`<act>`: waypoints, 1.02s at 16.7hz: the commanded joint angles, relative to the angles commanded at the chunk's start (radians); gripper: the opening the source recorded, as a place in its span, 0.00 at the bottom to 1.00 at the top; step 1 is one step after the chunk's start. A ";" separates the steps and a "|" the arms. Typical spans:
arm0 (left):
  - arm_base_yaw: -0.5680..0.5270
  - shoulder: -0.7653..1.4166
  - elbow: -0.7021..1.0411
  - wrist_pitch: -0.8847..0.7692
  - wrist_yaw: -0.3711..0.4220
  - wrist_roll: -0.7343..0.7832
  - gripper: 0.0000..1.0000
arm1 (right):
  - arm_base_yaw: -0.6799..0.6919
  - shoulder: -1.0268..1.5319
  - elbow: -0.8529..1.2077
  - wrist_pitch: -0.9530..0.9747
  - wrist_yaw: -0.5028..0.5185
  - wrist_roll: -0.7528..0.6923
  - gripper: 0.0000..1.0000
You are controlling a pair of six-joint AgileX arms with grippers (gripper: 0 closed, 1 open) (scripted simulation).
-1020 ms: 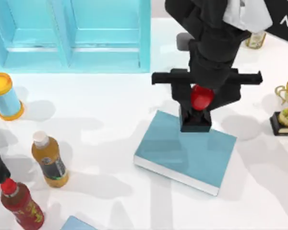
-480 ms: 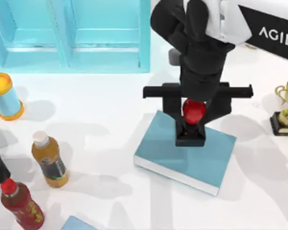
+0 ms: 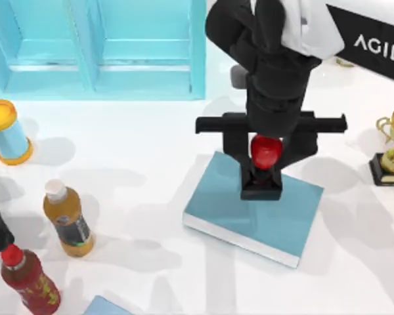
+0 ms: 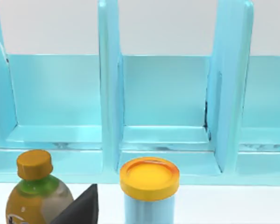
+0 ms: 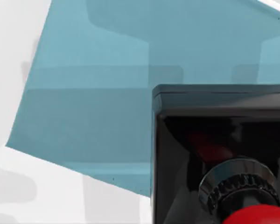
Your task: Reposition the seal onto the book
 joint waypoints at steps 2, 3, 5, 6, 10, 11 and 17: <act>0.000 0.000 0.000 0.000 0.000 0.000 1.00 | 0.000 0.000 0.000 0.000 0.000 0.000 0.30; 0.000 0.000 0.000 0.000 0.000 0.000 1.00 | 0.000 0.000 0.000 0.000 0.000 0.000 0.38; 0.000 0.000 0.000 0.000 0.000 0.000 1.00 | 0.000 0.000 0.000 0.000 0.000 0.000 0.53; 0.000 0.000 0.000 0.000 0.000 0.000 1.00 | 0.000 0.000 0.000 0.000 0.000 0.000 0.60; 0.000 0.000 0.000 0.000 0.000 0.000 1.00 | 0.000 0.000 0.000 0.000 0.000 0.000 0.90; 0.000 0.000 0.000 0.000 0.000 0.000 1.00 | 0.000 0.000 0.000 0.000 0.000 0.000 0.98; 0.000 0.000 0.000 0.000 0.000 0.000 1.00 | 0.000 0.000 0.000 0.000 0.000 0.000 1.00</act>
